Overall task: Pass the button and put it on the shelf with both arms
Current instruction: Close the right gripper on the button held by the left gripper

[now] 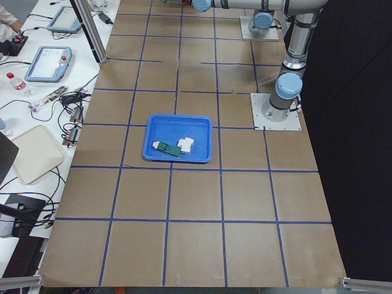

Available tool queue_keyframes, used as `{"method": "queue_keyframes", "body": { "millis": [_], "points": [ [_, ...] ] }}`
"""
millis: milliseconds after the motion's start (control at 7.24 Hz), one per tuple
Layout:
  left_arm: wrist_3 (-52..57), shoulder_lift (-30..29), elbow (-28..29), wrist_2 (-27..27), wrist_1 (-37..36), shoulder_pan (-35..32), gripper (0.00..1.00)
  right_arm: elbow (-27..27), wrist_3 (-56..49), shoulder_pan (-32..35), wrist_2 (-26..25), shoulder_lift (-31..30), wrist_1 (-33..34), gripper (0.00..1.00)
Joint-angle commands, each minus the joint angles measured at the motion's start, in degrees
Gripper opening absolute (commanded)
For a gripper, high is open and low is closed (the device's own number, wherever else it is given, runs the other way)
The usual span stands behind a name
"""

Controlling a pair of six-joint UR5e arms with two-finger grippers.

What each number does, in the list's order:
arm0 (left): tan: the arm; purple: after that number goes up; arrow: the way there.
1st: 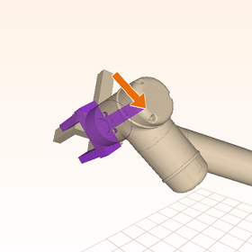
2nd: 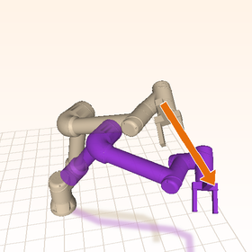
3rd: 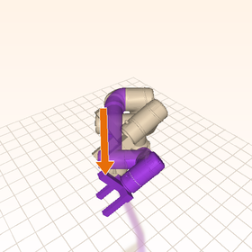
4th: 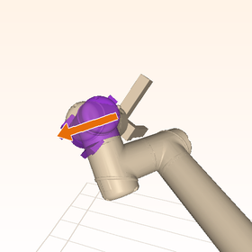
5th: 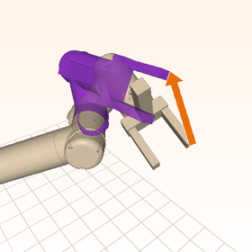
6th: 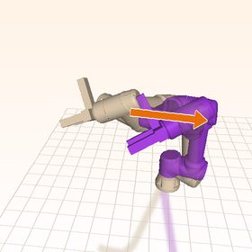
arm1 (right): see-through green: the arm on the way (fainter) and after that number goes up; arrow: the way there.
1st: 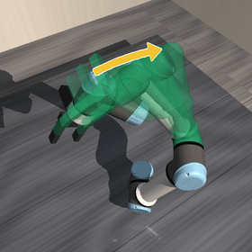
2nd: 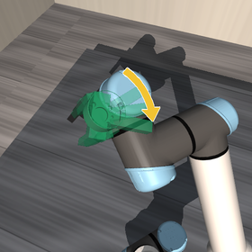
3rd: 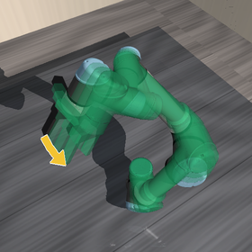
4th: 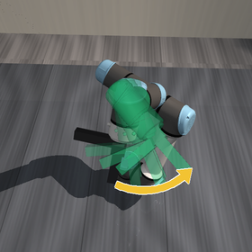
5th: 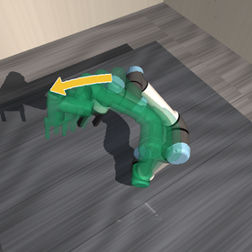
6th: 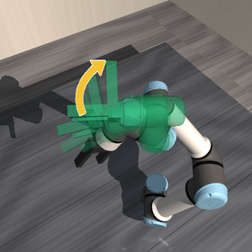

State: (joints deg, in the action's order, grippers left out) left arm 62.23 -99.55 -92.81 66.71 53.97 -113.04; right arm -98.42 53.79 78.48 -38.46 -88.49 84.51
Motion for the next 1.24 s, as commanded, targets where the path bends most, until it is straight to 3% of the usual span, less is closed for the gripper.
{"method": "queue_keyframes", "body": {
  "millis": [0, 138, 415, 691, 1106],
  "points": [
    [0.00, -0.03, 0.00, 0.00, 0.08, 0.02, 0.00, -0.01, 0.00, 0.00, -0.21, -0.02, -0.39, 0.82],
    [0.00, -0.29, 0.00, 0.00, -0.01, 0.02, 0.00, -0.01, 0.00, 0.00, -0.13, 0.07, -0.40, 0.73],
    [0.00, -0.20, 0.00, 0.08, 0.08, 0.10, 0.00, -0.45, 1.05, -0.08, 0.31, -0.02, -1.09, 0.22],
    [0.00, -0.29, 0.00, 0.17, 0.08, 0.10, 0.00, -0.54, 0.97, -0.17, 0.31, -0.11, -1.19, 0.00],
    [0.00, -0.29, 0.00, 0.17, 0.08, 0.10, 0.00, -0.45, 0.97, -0.17, 0.40, -0.11, -1.19, 0.00]
  ]
}}
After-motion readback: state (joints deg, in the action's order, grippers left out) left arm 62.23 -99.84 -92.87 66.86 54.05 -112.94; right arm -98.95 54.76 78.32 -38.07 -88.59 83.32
